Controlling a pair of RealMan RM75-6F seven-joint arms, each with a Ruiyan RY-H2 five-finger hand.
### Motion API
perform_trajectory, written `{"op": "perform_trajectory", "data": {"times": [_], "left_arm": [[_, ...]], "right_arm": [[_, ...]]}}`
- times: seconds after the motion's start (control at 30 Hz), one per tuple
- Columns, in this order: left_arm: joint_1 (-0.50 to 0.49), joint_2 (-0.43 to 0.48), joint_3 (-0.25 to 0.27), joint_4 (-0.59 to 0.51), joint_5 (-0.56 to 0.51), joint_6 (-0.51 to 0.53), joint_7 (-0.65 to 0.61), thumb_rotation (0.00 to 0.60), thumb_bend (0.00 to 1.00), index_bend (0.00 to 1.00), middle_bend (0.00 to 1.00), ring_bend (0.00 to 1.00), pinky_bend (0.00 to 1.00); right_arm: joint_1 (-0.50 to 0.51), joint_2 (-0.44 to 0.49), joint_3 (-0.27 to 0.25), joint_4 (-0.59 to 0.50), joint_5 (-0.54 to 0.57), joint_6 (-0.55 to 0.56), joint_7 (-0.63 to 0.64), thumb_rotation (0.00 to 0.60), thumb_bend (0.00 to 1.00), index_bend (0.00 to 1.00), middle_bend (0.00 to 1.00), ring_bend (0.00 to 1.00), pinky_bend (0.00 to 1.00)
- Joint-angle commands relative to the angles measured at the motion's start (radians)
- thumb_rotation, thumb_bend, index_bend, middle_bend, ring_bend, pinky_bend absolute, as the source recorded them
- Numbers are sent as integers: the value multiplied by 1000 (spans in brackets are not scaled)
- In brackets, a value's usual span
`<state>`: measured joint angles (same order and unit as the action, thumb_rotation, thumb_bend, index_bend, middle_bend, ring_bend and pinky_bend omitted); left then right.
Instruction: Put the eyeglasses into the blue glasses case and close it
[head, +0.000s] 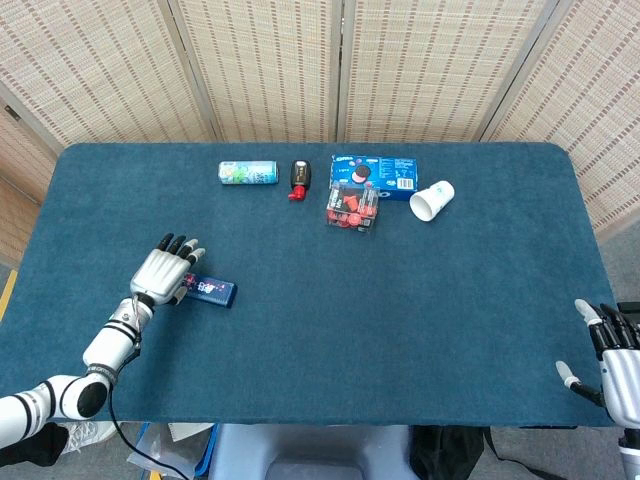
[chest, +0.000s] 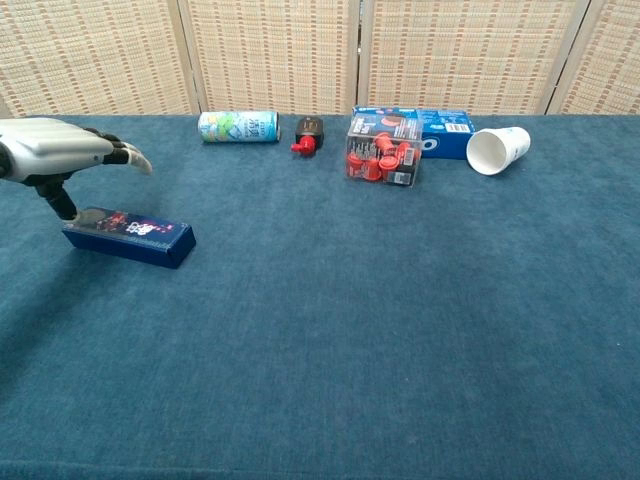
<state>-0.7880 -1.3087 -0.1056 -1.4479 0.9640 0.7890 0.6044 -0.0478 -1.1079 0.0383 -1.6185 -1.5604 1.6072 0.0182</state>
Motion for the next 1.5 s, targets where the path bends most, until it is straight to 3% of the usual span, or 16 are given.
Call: {"op": "perform_trajectory", "data": {"times": [0.03, 0.4, 0.53, 0.67, 0.77, 0.83, 0.9, 0.97, 1.03, 1.27, 1.5], "left_arm": [[-4, 19, 36, -28, -21, -21, 24, 600, 374, 79, 0, 0, 0], [-24, -112, 48, 108, -20, -17, -16, 600, 374, 84, 0, 0, 0], [-30, -146, 42, 152, -15, -22, -46, 600, 374, 184, 0, 0, 0], [-25, -172, 37, 187, 17, -5, -87, 600, 374, 409, 0, 0, 0], [-24, -178, 38, 199, 28, -6, -101, 600, 374, 443, 0, 0, 0], [-20, -181, 37, 203, 38, 0, -114, 600, 373, 408, 0, 0, 0], [-13, -176, 37, 194, 49, 13, -126, 600, 368, 278, 0, 0, 0], [-8, -165, 38, 177, 47, 21, -125, 600, 333, 82, 0, 0, 0], [-5, -149, 38, 150, 33, 24, -113, 600, 296, 10, 0, 0, 0], [50, -96, 9, 41, 31, 149, -148, 600, 272, 0, 0, 0, 0], [177, -33, -23, -68, 49, 339, -280, 600, 271, 0, 0, 0, 0]], "right_arm": [[1, -1, 0, 1, -2, 0, 0, 600, 222, 73, 152, 91, 107], [-3, 0, 0, 3, 4, 3, 3, 600, 222, 73, 153, 91, 107], [-6, 0, 1, 4, 9, 3, 4, 600, 221, 73, 153, 91, 107], [-8, 0, 1, 6, 14, 3, 5, 600, 221, 73, 153, 91, 107], [-8, -1, 2, 7, 15, 3, 6, 600, 222, 73, 152, 91, 107], [-7, -2, 2, 8, 15, 2, 7, 600, 221, 73, 153, 91, 107], [-6, -1, 4, 9, 15, 1, 7, 600, 221, 73, 152, 91, 107], [-5, -1, 5, 9, 16, -1, 7, 600, 221, 73, 152, 91, 107], [-3, -1, 6, 9, 17, -4, 7, 600, 222, 73, 152, 91, 107], [0, 6, 12, 9, 25, -8, 8, 600, 221, 73, 153, 91, 107], [11, 30, 14, 1, 31, -30, 4, 600, 221, 73, 153, 91, 107]]}}
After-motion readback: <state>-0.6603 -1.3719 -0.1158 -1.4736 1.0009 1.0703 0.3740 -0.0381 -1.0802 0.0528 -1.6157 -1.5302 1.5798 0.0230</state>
